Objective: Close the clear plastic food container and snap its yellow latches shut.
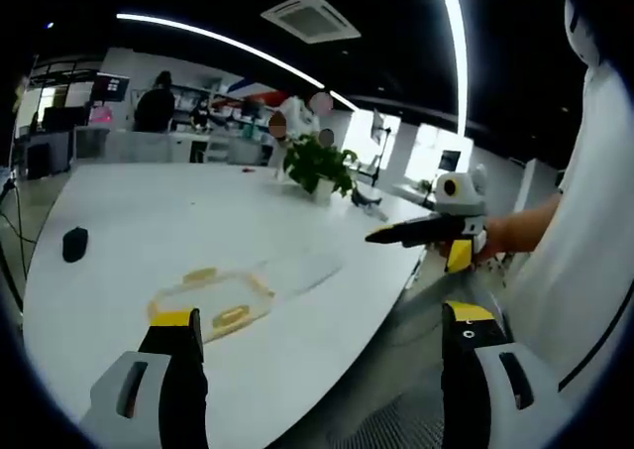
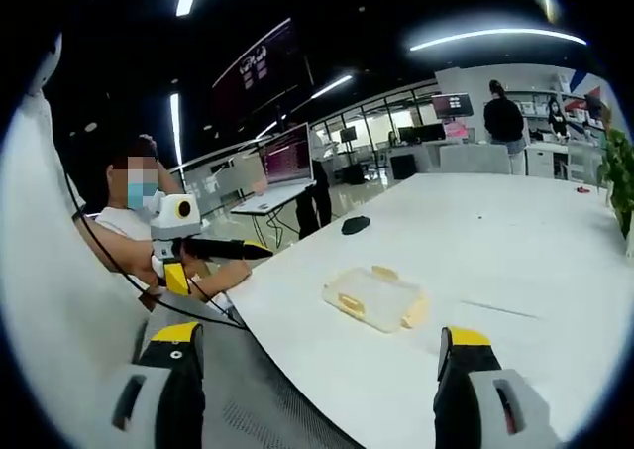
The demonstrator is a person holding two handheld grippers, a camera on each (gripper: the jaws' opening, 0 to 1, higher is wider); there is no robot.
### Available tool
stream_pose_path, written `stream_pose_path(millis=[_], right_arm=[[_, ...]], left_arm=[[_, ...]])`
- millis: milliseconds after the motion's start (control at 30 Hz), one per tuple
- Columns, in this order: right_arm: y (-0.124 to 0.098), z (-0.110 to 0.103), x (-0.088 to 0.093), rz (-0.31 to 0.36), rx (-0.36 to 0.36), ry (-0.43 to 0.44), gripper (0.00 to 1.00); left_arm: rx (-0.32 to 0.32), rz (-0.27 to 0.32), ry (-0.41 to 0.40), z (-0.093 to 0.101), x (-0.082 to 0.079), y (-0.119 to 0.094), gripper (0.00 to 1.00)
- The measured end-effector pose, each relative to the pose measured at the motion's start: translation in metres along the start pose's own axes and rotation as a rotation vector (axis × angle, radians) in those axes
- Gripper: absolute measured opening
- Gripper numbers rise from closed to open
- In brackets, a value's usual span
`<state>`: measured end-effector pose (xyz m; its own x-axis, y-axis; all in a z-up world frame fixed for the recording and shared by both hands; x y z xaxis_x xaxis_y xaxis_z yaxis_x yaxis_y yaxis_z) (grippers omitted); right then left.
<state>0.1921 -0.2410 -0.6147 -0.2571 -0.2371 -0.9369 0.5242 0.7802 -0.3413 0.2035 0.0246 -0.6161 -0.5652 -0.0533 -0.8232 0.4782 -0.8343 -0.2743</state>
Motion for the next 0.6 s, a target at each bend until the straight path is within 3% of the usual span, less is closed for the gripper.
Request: stream_pose_path(millis=[600], right_arm=[[0.0002,-0.0008,0.0008,-0.007,-0.004,0.0,0.99]], left_arm=[[-0.009,-0.002,0.004,-0.0003,0.0008,-0.0006,0.99]])
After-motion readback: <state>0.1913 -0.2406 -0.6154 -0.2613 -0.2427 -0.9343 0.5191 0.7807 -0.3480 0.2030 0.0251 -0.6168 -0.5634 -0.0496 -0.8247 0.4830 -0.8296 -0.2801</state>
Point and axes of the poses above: the point that each gripper's makers call its tool centre point, and the gripper's own axes: y roughly forward along the fingers, z roughly to its right, x roughly out of its underside, the point moved 8 cm from there along -y, roughly backward along the fingers, and after that the axes turned 13 degrees about -y, right-handed, at the moved point
